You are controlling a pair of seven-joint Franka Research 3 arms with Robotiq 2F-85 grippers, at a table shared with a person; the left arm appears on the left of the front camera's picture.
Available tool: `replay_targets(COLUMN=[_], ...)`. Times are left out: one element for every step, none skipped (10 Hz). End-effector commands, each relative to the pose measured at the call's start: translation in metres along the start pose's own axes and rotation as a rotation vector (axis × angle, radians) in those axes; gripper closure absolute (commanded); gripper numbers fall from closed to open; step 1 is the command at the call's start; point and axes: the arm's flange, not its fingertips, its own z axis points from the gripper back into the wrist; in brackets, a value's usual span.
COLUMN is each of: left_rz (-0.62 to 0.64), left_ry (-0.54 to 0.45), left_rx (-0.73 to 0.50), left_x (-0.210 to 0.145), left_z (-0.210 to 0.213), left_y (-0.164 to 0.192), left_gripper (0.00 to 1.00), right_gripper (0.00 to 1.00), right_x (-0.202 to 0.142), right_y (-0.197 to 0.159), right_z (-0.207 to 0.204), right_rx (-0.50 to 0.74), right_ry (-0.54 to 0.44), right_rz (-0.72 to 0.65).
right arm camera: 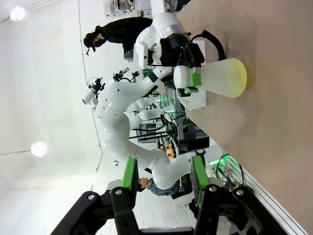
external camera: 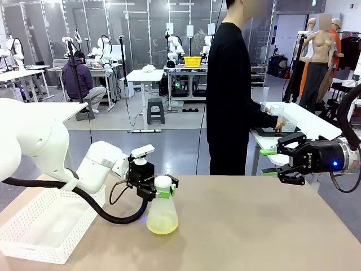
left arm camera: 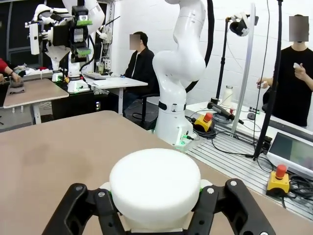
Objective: Prepare the solutions needed for the experiment.
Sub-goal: When the human places the Big flask in the center of the table, pick up the Big flask and place it in the left Organizing basket.
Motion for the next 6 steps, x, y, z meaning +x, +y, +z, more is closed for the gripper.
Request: replay_targets(left_rz=[0.003, 0.007, 0.011, 0.025, 0.010, -0.007], left_ry=[0.013, 0.000, -0.005, -0.020, -0.008, -0.005], left_rx=[0.027, 0.025, 0.022, 0.012, 0.032, 0.045], left_x=[0.030, 0.041, 0.055, 0.072, 0.091, 0.110], left_z=[-0.006, -0.003, 0.001, 0.008, 0.019, 0.031], left_y=[-0.013, -0.015, -0.018, -0.022, -0.028, -0.036], left_gripper=[0.92, 0.92, 0.92, 0.92, 0.92, 0.92], right_gripper=[0.44, 0.44, 0.44, 0.44, 0.44, 0.44], right_x=[0.000, 0.000, 0.000, 0.000, 0.000, 0.000], right_y=[0.001, 0.001, 0.001, 0.001, 0.001, 0.001], right_z=[0.000, 0.000, 0.000, 0.000, 0.000, 0.000], right_rx=[-0.002, -0.002, -0.002, -0.002, -0.002, -0.002], right_ry=[-0.010, -0.010, -0.010, -0.010, -0.010, -0.010], right_rz=[0.007, 0.007, 0.007, 0.007, 0.007, 0.007])
